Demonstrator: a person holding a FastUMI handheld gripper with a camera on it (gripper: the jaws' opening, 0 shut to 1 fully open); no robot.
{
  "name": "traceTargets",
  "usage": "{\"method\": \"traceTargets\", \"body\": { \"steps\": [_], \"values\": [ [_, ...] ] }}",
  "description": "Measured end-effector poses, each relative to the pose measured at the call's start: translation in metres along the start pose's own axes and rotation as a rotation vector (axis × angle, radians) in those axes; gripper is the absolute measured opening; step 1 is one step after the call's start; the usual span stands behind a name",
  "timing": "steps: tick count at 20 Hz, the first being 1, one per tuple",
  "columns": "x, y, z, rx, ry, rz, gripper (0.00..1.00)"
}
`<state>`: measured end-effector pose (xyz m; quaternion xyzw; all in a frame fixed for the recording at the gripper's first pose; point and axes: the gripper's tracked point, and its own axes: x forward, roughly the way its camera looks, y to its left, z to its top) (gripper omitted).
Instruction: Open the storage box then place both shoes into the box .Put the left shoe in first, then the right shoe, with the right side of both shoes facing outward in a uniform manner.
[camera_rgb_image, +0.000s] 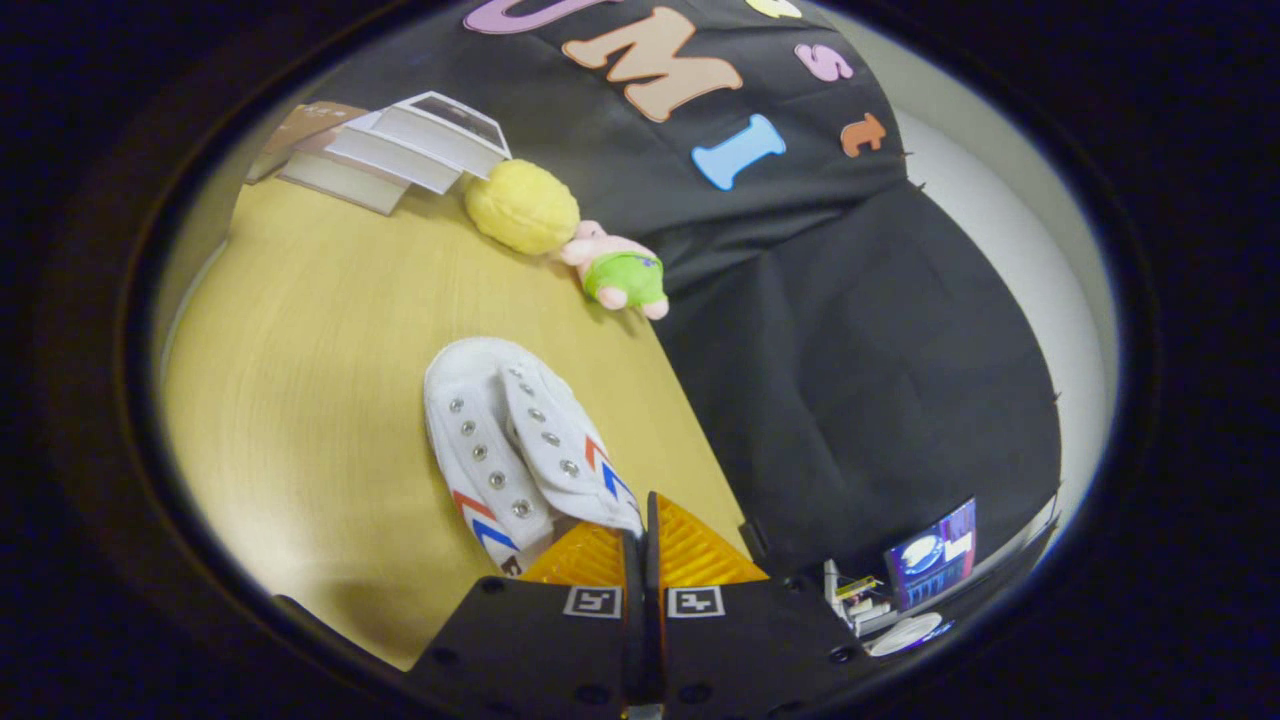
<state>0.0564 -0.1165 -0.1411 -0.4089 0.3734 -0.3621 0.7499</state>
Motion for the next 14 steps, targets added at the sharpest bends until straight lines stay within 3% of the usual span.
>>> {"method": "traceTargets", "body": {
  "steps": [4, 7, 14],
  "values": [
    [-0.013, -0.04, 0.026, -0.019, -0.047, -0.116, 0.03],
    [-0.033, -0.061, 0.058, 0.015, -0.106, -0.142, 0.03],
    [-0.124, -0.073, 0.14, 0.092, -0.265, -0.06, 0.03]
  ]
}}
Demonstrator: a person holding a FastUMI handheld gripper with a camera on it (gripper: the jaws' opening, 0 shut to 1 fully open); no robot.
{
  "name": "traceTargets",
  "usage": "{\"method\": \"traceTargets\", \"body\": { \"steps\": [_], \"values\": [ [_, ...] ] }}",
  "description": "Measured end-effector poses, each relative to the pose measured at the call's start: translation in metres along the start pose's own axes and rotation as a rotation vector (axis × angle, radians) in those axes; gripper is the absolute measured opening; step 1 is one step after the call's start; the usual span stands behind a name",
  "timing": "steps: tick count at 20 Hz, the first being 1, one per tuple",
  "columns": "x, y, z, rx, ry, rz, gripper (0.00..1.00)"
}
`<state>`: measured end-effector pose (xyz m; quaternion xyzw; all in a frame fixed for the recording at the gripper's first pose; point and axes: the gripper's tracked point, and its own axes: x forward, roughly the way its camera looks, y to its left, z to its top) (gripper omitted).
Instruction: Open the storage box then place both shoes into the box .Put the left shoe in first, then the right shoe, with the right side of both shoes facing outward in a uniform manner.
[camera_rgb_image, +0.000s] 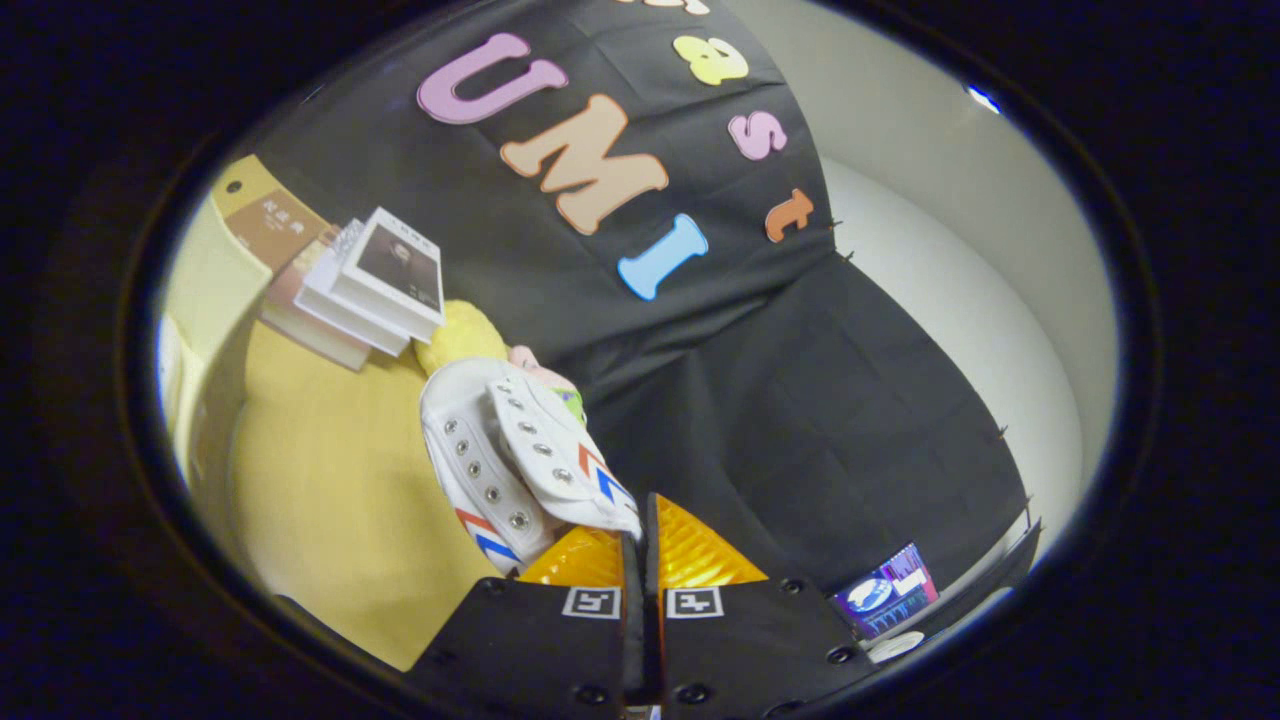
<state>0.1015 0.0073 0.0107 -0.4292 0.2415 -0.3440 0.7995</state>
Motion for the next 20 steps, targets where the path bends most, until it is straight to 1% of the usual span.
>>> {"method": "traceTargets", "body": {
  "steps": [5, 6, 9, 12, 16, 17, 20],
  "values": [
    [-0.065, 0.06, 0.065, 0.076, -0.066, 0.201, 0.03],
    [-0.077, 0.075, 0.074, 0.084, -0.059, 0.236, 0.03],
    [-0.112, 0.115, 0.084, 0.1, -0.004, 0.346, 0.03],
    [-0.126, 0.149, 0.073, 0.101, 0.077, 0.422, 0.03],
    [-0.128, 0.174, 0.049, 0.12, 0.187, 0.473, 0.03],
    [-0.128, 0.181, 0.042, 0.145, 0.225, 0.498, 0.04],
    [-0.131, 0.202, 0.022, 0.297, 0.337, 0.605, 0.05]
  ]
}}
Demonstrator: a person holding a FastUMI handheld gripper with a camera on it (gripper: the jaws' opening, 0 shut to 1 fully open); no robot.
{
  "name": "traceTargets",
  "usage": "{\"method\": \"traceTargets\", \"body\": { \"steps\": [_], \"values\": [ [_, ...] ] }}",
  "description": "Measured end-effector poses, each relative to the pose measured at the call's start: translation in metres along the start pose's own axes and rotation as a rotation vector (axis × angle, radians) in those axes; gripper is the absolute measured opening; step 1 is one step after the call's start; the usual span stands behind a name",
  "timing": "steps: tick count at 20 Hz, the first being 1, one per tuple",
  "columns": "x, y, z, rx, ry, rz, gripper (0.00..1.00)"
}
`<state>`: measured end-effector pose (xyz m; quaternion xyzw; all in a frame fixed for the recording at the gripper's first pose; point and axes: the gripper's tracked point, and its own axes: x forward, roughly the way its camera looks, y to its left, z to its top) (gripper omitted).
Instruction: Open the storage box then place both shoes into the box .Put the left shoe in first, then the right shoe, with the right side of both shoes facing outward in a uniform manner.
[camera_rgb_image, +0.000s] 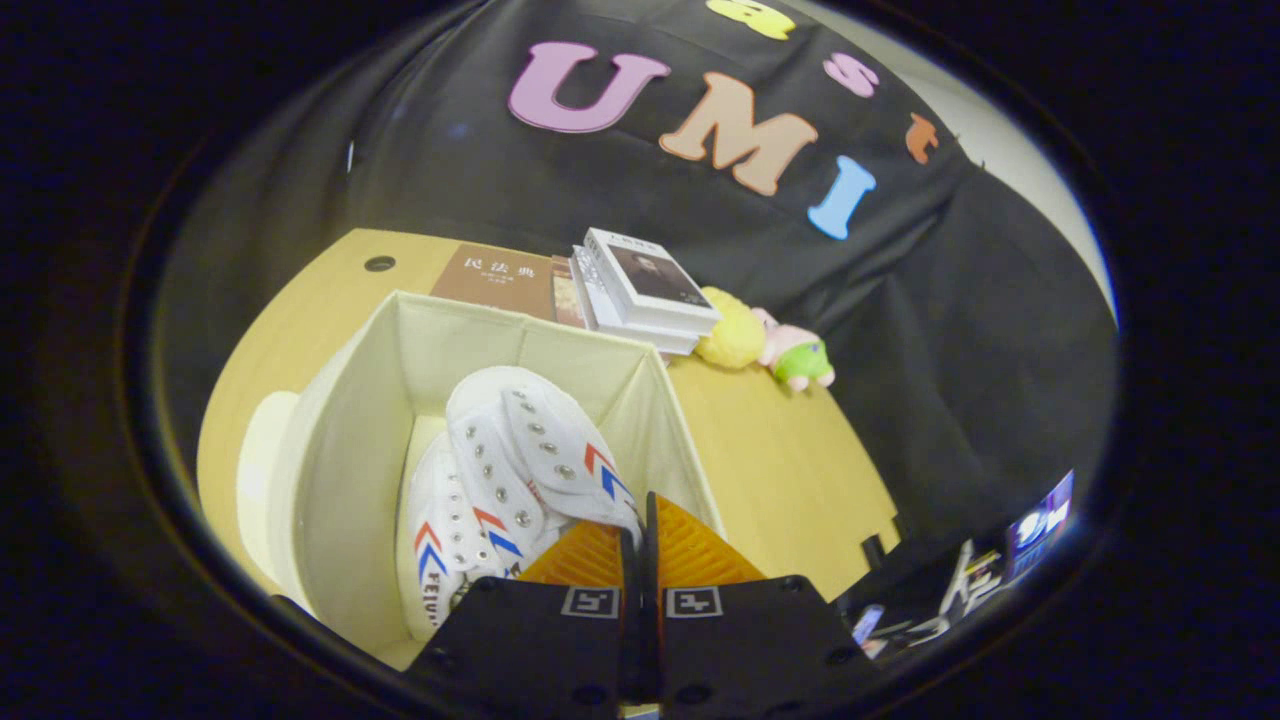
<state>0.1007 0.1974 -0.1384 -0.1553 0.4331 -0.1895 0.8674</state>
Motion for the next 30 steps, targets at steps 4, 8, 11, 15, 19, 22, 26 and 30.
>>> {"method": "traceTargets", "body": {
  "steps": [4, 8, 11, 15, 19, 22, 26, 30],
  "values": [
    [-0.002, 0.011, -0.029, 0.128, 0.137, 0.191, 0.19],
    [-0.033, 0.02, -0.01, 0.251, 0.105, 0.386, 0.44],
    [-0.067, 0.005, 0.03, 0.281, -0.022, 0.45, 0.62],
    [-0.086, -0.035, 0.052, 0.33, -0.203, 0.453, 0.87],
    [-0.063, -0.093, 0.042, 0.309, -0.337, 0.321, 0.99],
    [-0.044, -0.126, 0.037, 0.271, -0.457, 0.248, 1.0],
    [-0.024, -0.178, 0.034, 0.286, -0.627, 0.167, 1.0],
    [-0.012, -0.22, 0.023, 0.317, -0.747, 0.119, 1.0]
  ]
}}
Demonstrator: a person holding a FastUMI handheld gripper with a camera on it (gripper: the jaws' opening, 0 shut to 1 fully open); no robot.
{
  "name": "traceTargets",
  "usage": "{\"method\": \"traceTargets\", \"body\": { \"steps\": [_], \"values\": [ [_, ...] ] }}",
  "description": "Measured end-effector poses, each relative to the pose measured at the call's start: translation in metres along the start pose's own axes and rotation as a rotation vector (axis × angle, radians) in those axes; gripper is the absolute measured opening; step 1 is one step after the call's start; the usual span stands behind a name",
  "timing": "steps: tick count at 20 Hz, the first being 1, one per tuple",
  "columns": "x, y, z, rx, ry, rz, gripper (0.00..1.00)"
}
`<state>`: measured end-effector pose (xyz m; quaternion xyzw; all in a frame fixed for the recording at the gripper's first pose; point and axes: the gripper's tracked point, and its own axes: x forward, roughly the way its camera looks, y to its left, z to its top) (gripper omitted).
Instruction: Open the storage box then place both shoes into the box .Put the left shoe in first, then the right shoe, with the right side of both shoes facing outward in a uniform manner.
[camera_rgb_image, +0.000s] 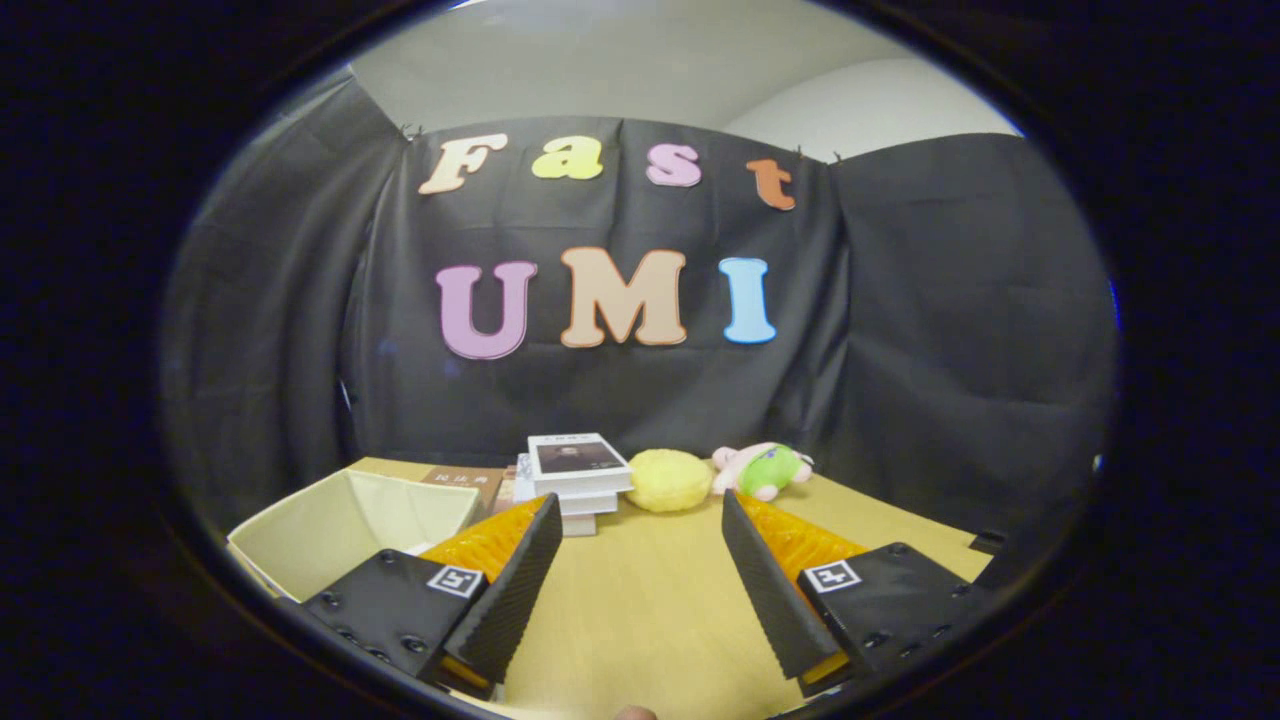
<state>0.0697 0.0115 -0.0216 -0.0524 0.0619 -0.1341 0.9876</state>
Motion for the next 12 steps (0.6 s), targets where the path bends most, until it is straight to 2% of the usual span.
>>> {"method": "traceTargets", "body": {
  "steps": [5, 9, 12],
  "values": [
    [-0.007, -0.027, -0.01, -0.027, -0.069, -0.016, 1.0],
    [-0.007, -0.034, -0.036, -0.06, -0.04, -0.004, 1.0],
    [-0.005, -0.044, -0.049, -0.098, -0.02, -0.03, 1.0]
  ]
}}
